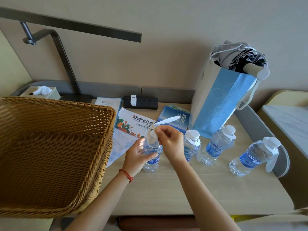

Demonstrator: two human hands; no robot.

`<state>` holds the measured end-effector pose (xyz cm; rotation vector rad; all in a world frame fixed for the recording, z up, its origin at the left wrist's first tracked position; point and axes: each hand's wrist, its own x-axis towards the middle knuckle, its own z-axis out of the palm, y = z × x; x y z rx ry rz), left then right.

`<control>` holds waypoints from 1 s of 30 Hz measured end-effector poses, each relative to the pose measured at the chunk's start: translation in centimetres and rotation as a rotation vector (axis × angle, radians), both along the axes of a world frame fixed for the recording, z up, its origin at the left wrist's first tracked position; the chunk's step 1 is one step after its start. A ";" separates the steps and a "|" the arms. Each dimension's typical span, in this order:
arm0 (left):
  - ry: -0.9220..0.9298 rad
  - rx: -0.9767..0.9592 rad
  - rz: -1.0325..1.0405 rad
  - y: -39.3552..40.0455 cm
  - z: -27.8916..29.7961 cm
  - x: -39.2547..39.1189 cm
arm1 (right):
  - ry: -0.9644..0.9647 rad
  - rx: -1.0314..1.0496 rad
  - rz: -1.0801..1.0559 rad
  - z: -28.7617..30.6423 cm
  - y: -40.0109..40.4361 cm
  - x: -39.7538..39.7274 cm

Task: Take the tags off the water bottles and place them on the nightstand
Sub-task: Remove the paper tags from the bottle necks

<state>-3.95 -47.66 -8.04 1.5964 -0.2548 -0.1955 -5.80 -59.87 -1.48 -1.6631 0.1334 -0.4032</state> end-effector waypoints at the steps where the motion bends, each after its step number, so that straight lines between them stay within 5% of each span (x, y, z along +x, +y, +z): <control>1: 0.002 -0.004 -0.002 0.0 0.0 0.0 | 0.002 0.001 -0.002 -0.1 0.0 0.0; 18: 0.006 -0.015 -0.009 0.0 -0.4 0.2 | 0.039 0.114 -0.039 0.0 -1.7 -1.1; 30: -0.002 -0.028 0.005 0.1 -0.3 -0.1 | 0.301 0.085 -0.205 -8.0 -4.3 -7.8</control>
